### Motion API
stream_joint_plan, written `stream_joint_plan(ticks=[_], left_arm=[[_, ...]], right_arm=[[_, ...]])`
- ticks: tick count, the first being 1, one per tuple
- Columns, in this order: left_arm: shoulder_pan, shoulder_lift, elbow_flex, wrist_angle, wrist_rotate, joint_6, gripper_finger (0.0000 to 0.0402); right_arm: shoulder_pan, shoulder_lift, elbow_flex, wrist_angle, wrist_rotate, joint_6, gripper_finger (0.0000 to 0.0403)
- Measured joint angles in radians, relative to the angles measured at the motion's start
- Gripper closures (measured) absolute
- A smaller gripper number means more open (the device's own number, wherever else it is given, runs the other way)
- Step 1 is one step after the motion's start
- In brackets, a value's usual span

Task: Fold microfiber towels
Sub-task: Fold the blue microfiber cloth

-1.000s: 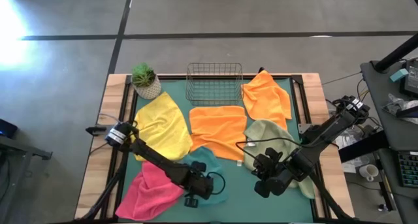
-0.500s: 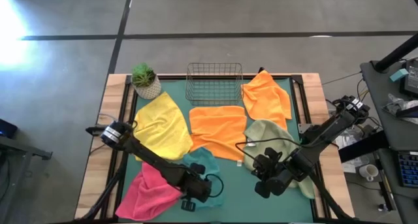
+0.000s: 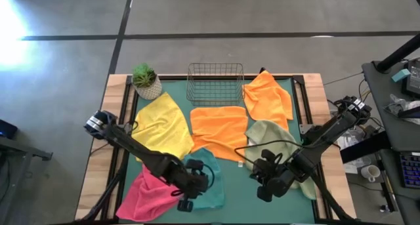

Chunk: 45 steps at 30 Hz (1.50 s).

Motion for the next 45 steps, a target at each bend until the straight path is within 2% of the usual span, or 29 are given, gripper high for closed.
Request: stream_joint_plan(ticks=[5,9,13,16,20,26,31,38,45], left_arm=[[-0.004,-0.057,-0.003,-0.016,0.019,0.000,0.0340],[-0.006,-0.095,0.008,-0.146,0.026,-0.014,0.0337],[-0.007,-0.119,0.003,-0.292,0.030,-0.153,0.0312],[-0.026,-0.118,-0.008,-0.312,0.034,-0.236,0.0283],[-0.068,-0.094,-0.010,-0.292,0.037,-0.268,0.0249],[-0.146,-0.018,-0.020,-0.174,-0.028,-0.264,0.0243],[-0.192,0.070,-0.020,-0.086,-0.064,-0.257,0.0243],[-0.203,0.179,-0.009,-0.056,-0.114,-0.257,0.0243],[-0.204,0.226,-0.007,0.022,-0.138,-0.257,0.0243]], right_arm=[[0.000,0.000,0.000,0.100,0.000,-0.099,0.0394],[0.000,0.000,0.000,0.171,-0.021,-0.174,0.0388],[0.000,0.003,0.001,0.220,-0.069,-0.194,0.0358],[0.000,0.018,0.002,0.231,-0.087,-0.196,0.0322],[0.000,0.055,0.002,0.235,-0.094,-0.238,0.0272],[0.000,0.154,0.009,0.390,-0.119,-0.454,0.0234],[0.000,0.257,0.059,0.442,-0.124,-0.588,0.0233],[0.000,0.406,0.166,0.434,-0.124,-0.691,0.0239],[-0.003,0.523,0.277,0.365,-0.123,-0.730,0.0243]])
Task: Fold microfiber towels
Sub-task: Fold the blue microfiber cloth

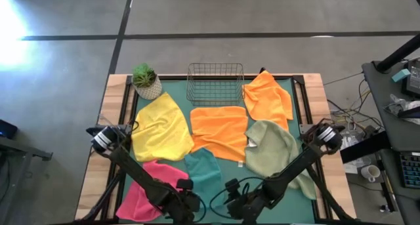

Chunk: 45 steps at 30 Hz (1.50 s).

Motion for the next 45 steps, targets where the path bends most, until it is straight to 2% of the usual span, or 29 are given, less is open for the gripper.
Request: stream_joint_plan(ticks=[11,15,22,34,40,45], left_arm=[[-0.003,0.026,-0.019,0.036,-0.054,0.005,0.0243],[-0.002,0.026,-0.034,0.042,-0.053,0.011,0.0243],[-0.003,0.026,-0.075,0.177,-0.052,0.051,0.0243],[0.008,0.026,-0.151,0.212,-0.054,0.049,0.0243],[0.010,0.026,-0.174,0.251,-0.055,0.048,0.0243],[0.021,0.026,-0.177,0.250,-0.080,0.048,0.0249]], right_arm=[[-0.025,0.126,0.091,-0.013,-0.004,-0.041,0.0252],[-0.039,0.138,0.091,-0.015,-0.012,-0.040,0.0250],[-0.052,0.158,0.091,-0.014,-0.035,-0.021,0.0250],[-0.066,0.194,0.091,-0.010,-0.042,0.037,0.0252],[-0.067,0.197,0.092,-0.017,-0.042,0.060,0.0274],[-0.066,0.198,0.092,-0.019,-0.043,0.060,0.0313]])
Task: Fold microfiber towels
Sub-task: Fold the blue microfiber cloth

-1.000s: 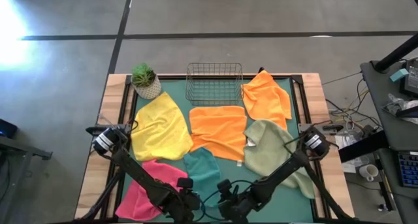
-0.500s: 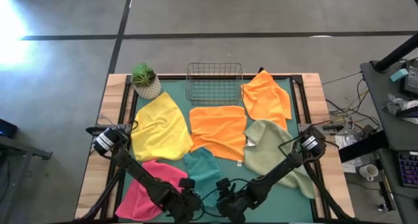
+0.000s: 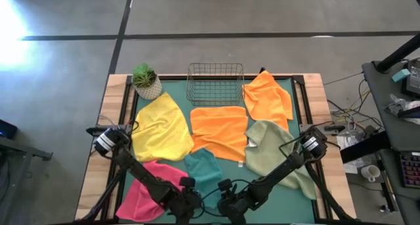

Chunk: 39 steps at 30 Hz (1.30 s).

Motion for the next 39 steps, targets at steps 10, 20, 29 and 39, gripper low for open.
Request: stream_joint_plan(ticks=[10,20,29,39], left_arm=[[0.019,0.000,0.000,-0.001,0.001,0.000,0.0383],[0.012,-0.002,0.054,0.003,0.158,-0.055,0.0400],[-0.002,-0.021,0.159,0.001,0.196,-0.189,0.0400],[-0.037,-0.022,0.203,0.000,0.158,-0.395,0.0400]], right_arm=[[0.000,0.001,0.000,-0.006,0.009,-0.002,0.0390],[-0.003,-0.057,-0.006,-0.087,-0.014,0.079,0.0393],[0.047,-0.163,-0.004,-0.131,-0.024,0.224,0.0394],[0.098,-0.197,-0.003,-0.122,0.027,0.450,0.0394]])
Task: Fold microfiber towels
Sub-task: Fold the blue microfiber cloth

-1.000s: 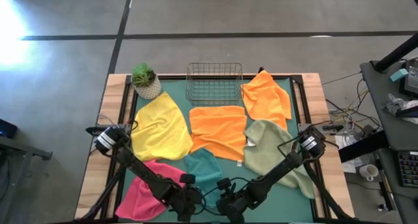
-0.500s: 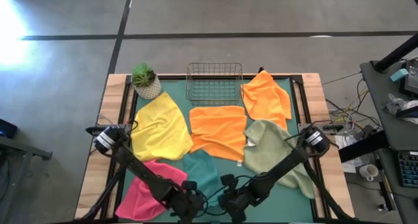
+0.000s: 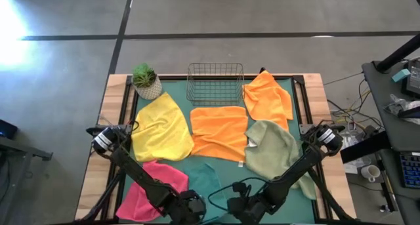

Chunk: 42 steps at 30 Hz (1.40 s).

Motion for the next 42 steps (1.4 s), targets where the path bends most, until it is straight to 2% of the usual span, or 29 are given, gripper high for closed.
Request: stream_joint_plan(ticks=[7,15,20,28,36,42], left_arm=[[0.002,-0.004,-0.004,-0.139,-0.105,-0.002,0.0401],[0.037,-0.044,-0.006,-0.391,-0.227,-0.002,0.0401],[0.070,-0.046,-0.007,-0.529,-0.231,-0.002,0.0401],[0.127,-0.050,-0.029,-0.622,-0.245,0.002,0.0401],[0.193,-0.050,-0.042,-0.650,-0.258,0.008,0.0401],[0.198,-0.050,-0.042,-0.646,-0.237,0.035,0.0400]], right_arm=[[-0.058,0.005,0.000,-0.024,0.081,-0.006,0.0394],[-0.169,0.005,0.000,-0.039,0.088,-0.077,0.0394],[-0.241,0.007,0.000,-0.037,0.088,-0.110,0.0394],[-0.327,0.009,0.000,-0.056,0.088,-0.124,0.0394],[-0.373,0.013,0.000,-0.063,0.087,-0.123,0.0394],[-0.374,0.013,0.000,-0.076,0.088,-0.124,0.0389]])
